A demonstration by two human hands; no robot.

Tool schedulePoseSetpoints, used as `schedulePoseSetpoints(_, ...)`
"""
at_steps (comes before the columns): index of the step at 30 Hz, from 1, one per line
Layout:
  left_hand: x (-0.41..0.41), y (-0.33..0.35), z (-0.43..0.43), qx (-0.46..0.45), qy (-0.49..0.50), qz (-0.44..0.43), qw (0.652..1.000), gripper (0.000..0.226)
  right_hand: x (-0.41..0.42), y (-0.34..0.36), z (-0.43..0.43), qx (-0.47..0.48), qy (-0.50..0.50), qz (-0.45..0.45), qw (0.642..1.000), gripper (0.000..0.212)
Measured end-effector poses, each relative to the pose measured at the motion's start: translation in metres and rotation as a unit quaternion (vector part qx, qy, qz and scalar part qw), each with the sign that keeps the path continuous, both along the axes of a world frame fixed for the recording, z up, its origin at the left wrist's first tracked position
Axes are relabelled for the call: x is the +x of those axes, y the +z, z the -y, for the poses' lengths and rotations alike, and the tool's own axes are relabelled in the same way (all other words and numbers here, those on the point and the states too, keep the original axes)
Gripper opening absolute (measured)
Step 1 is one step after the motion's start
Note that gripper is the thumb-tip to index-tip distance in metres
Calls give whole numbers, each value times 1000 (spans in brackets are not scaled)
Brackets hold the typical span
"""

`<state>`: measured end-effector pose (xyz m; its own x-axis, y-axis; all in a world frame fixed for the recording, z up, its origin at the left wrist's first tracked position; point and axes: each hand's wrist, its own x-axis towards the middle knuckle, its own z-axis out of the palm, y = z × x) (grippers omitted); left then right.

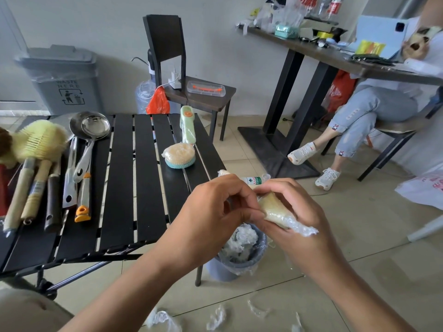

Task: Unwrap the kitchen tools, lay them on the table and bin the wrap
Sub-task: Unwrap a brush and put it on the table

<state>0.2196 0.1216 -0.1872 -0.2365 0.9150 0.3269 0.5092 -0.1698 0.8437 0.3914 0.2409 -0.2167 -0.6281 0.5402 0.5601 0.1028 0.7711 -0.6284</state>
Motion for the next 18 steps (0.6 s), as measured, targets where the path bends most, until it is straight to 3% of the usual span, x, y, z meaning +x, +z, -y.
schedulePoseSetpoints(4, 1, 2, 1, 21, 13, -16, 1000, 12, 1, 2, -4, -75, -26, 6, 997, 39)
schedulePoseSetpoints(8, 1, -3, -2, 18, 61, 31, 997, 13, -1, -3, -5, -205, 41, 6, 978, 43)
schedulePoseSetpoints(15, -2, -8, -6, 65, 46, 183, 980, 10, 5, 2, -5, -220, 56, 54, 972, 42)
schedulePoseSetpoints(18, -1, -11, -6, 74, 42, 253, 964, 19, 6, 5, -5, -226, 61, 62, 970, 42)
